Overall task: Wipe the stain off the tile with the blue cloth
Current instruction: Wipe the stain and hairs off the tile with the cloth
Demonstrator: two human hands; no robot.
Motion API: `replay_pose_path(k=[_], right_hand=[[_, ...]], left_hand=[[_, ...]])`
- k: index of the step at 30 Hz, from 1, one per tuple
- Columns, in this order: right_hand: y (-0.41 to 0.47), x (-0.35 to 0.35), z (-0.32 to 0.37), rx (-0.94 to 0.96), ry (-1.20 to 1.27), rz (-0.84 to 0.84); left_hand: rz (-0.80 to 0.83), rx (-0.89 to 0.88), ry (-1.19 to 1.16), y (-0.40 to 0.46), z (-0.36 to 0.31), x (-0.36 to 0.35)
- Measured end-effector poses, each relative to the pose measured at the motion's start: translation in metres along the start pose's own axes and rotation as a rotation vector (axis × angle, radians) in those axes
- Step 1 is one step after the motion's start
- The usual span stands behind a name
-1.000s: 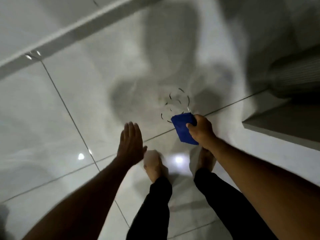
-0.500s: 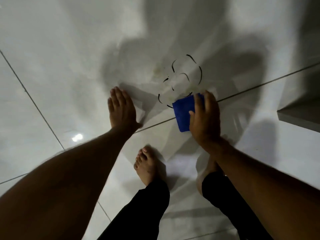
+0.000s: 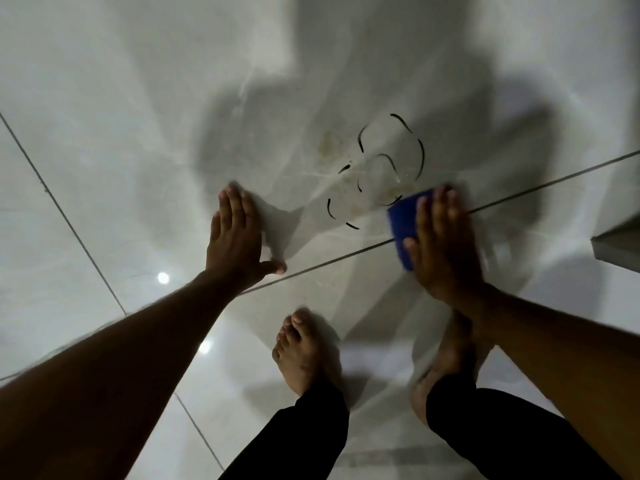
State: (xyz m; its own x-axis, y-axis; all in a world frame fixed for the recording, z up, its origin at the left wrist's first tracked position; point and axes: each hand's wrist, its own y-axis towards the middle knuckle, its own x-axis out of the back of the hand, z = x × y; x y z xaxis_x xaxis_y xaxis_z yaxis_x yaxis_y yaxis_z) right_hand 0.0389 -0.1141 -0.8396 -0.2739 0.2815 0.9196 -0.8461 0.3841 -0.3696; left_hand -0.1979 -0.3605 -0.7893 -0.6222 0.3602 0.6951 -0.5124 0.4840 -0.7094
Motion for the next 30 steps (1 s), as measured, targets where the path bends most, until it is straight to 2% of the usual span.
replay_pose_path(k=[2, 3, 4, 5, 7, 9, 10, 11, 12, 14, 16, 17, 18, 19, 21, 23, 24, 25, 26, 27, 30], right_hand=[[0.008, 0.003, 0.018, -0.417, 0.113, -0.089], [0.012, 0.003, 0.044, -0.544, 0.153, -0.137], [0.017, 0.001, 0.073, -0.577, 0.196, -0.147], [0.017, -0.001, 0.102, -0.487, 0.208, -0.124], [0.006, -0.011, 0.132, -0.011, 0.125, -0.007], [0.014, -0.005, 0.100, 0.420, 0.035, 0.030], [0.020, -0.001, 0.074, 0.502, 0.006, 0.003], [0.026, 0.003, 0.046, 0.465, -0.012, -0.034], [0.033, 0.006, 0.019, 0.305, -0.013, -0.062], [0.043, 0.016, -0.018, -0.194, 0.037, -0.120], [0.053, 0.024, 0.006, -0.562, 0.167, -0.170], [0.057, 0.026, 0.032, -0.625, 0.190, -0.167], [0.058, 0.026, 0.060, -0.574, 0.196, -0.138], [0.055, 0.023, 0.087, -0.406, 0.189, -0.088], [0.040, 0.011, 0.126, 0.097, 0.126, 0.035], [0.040, 0.004, 0.126, 0.515, 0.028, 0.072], [0.047, 0.006, 0.111, 0.636, -0.010, 0.062], [0.055, 0.010, 0.091, 0.679, -0.044, 0.033], [0.061, 0.013, 0.068, 0.630, -0.054, -0.003], [0.066, 0.016, 0.044, 0.478, -0.024, -0.048], [0.070, 0.029, 0.004, -0.272, 0.103, -0.117]], left_hand=[[0.007, -0.004, 0.013, 0.003, 0.001, 0.000], [0.009, -0.010, 0.018, 0.004, 0.001, -0.001], [0.011, -0.014, 0.019, 0.005, 0.001, -0.002], [0.013, -0.014, 0.021, 0.005, 0.001, -0.002], [0.021, -0.011, 0.025, 0.006, 0.002, -0.003], [0.005, -0.012, 0.024, 0.005, 0.002, -0.001], [0.006, -0.012, 0.021, 0.004, 0.001, 0.000], [0.008, -0.008, 0.021, 0.003, -0.001, 0.001], [0.008, -0.006, 0.028, 0.003, -0.001, 0.001], [0.021, -0.015, 0.045, 0.005, -0.005, 0.004], [0.041, -0.003, 0.049, 0.011, -0.006, 0.011], [0.049, 0.003, 0.044, 0.015, -0.008, 0.013], [0.054, 0.010, 0.035, 0.019, -0.011, 0.014], [0.064, 0.017, 0.023, 0.022, -0.012, 0.015], [0.074, 0.029, -0.006, 0.026, -0.012, 0.016], [0.061, 0.034, 0.008, 0.025, -0.008, 0.016], [0.066, 0.027, 0.015, 0.025, -0.006, 0.015], [0.068, 0.020, 0.018, 0.025, -0.004, 0.015], [0.064, 0.013, 0.023, 0.025, -0.003, 0.015], [0.065, 0.010, 0.033, 0.026, -0.002, 0.016], [0.072, 0.011, 0.053, 0.029, -0.001, 0.017]])
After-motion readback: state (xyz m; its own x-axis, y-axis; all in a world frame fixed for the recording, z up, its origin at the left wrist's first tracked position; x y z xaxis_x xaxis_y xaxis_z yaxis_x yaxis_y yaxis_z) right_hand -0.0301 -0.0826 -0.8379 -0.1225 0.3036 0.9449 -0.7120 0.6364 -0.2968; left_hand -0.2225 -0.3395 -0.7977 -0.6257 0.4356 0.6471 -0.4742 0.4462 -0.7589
